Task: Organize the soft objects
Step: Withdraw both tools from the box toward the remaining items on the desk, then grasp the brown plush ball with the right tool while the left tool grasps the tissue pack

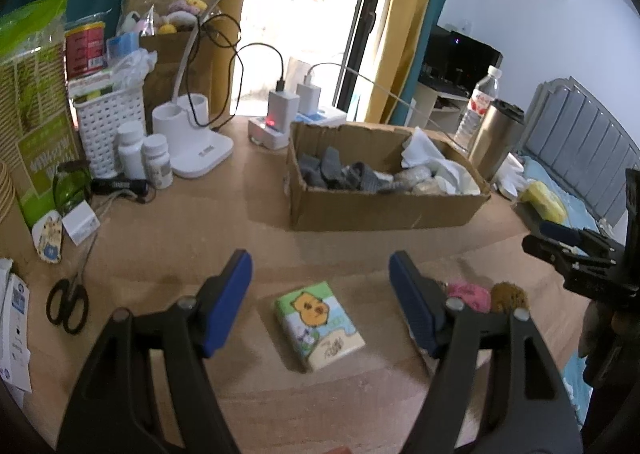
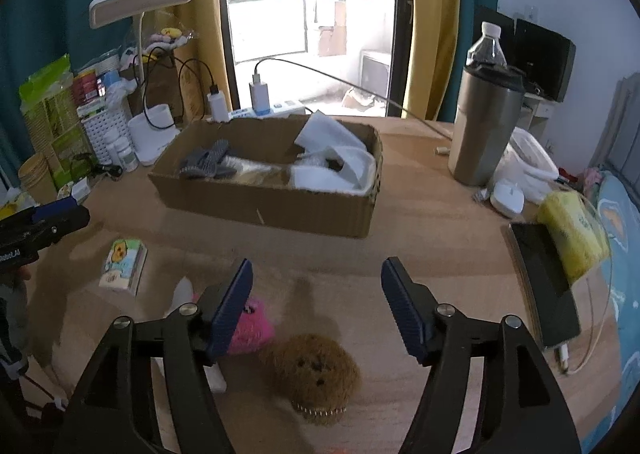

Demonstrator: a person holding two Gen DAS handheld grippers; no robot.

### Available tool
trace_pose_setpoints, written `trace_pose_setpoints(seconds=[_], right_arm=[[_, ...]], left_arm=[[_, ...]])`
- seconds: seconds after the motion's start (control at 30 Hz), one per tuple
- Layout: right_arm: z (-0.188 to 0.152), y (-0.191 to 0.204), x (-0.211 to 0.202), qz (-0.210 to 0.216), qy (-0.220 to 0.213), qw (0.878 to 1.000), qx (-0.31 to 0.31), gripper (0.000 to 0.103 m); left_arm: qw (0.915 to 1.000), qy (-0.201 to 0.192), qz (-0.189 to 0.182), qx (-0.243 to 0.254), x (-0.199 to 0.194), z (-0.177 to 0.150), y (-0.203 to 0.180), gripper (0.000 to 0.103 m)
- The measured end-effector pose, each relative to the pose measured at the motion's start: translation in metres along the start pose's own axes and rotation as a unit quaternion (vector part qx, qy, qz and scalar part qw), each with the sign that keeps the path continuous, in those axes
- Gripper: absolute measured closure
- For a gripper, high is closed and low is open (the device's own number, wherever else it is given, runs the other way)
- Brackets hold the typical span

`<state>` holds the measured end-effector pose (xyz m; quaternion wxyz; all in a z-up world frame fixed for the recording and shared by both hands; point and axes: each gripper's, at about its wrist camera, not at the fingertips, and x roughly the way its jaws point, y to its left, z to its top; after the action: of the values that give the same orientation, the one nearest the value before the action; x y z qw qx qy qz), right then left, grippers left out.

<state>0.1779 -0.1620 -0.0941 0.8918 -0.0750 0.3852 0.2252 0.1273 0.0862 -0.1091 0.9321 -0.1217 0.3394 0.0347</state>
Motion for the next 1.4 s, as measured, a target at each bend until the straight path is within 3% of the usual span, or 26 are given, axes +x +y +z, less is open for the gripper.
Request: trace_pose_setpoints(seconds=[0.67,1.33,1.4], right_arm=[[-0.052,-0.012,0.016,0.015,0.041,0.999,0.015,0.032],[-0.064,-0.011,0.034,0.042,0.064,0.997,0.004,0.033],[-0.064,-0.008,0.034,0.04,0.062,0.997,-0.002,0.038]], left_arm=[[0.9988,0.046,0.008,0.011,0.021,-0.038,-0.013,0.03],[0.9946,0.09,0.049,0.016,0.064,-0.047,-0.01,0.03],[0.9946,0.09,0.048,0.02,0.065,-0.048,-0.01,0.03]])
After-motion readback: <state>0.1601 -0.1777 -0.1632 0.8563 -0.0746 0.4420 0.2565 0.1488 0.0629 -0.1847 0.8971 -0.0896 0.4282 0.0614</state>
